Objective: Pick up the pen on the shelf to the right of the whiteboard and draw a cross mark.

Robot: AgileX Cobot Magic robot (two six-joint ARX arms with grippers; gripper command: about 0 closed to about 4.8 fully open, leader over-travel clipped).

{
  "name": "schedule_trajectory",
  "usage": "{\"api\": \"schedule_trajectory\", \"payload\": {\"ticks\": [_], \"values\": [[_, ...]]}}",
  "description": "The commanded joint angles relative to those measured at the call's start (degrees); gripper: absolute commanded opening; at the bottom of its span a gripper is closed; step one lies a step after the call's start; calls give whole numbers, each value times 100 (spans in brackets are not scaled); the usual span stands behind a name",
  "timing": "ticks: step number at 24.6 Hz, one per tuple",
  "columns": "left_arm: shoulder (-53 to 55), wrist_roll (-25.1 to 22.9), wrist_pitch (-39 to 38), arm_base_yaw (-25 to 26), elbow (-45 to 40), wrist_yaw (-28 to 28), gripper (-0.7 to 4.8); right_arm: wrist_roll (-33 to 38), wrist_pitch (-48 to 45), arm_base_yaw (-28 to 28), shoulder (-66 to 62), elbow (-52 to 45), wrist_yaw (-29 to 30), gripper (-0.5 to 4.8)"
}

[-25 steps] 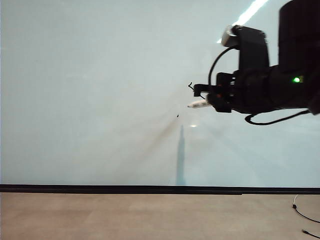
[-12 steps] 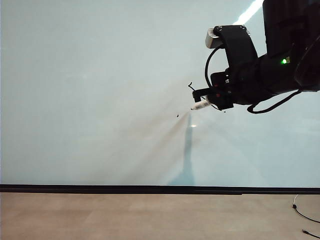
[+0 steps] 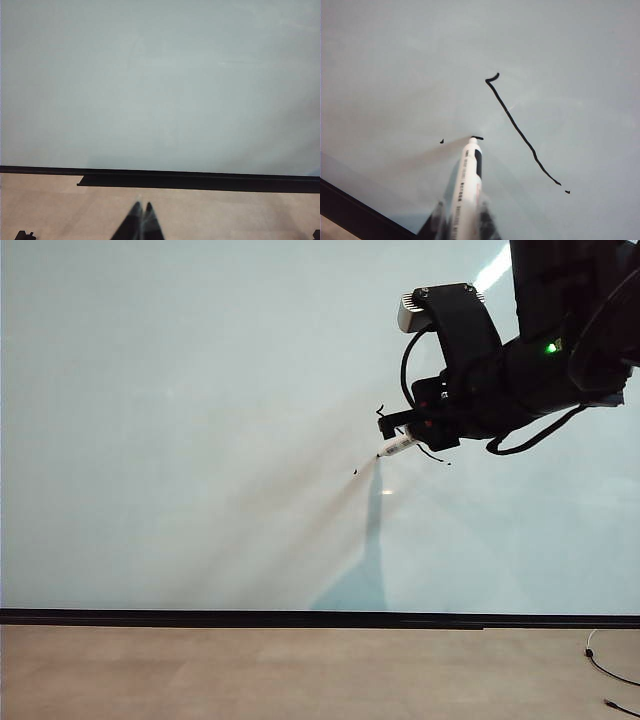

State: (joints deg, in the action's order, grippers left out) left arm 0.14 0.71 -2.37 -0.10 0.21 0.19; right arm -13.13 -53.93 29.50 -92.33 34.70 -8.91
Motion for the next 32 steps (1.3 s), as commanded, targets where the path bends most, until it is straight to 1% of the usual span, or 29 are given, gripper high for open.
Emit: {"api": "schedule_trajectory", "payload": {"ticks": [1,9,19,32], "values": [[4,-26,72,-2,17,0,-4,-46,-83,-22,35,87,-205,-5],[4,-26,72,-2,17,2,-4,-184,-17,-22,262,87,-332,-5],[4,-26,72,-2,17,0,-4,-439,184,-24,688,87,-748,-5],[4,-26,72,0,17,2,-4,-730,273,-28,1128,87,-997,-5]]}}
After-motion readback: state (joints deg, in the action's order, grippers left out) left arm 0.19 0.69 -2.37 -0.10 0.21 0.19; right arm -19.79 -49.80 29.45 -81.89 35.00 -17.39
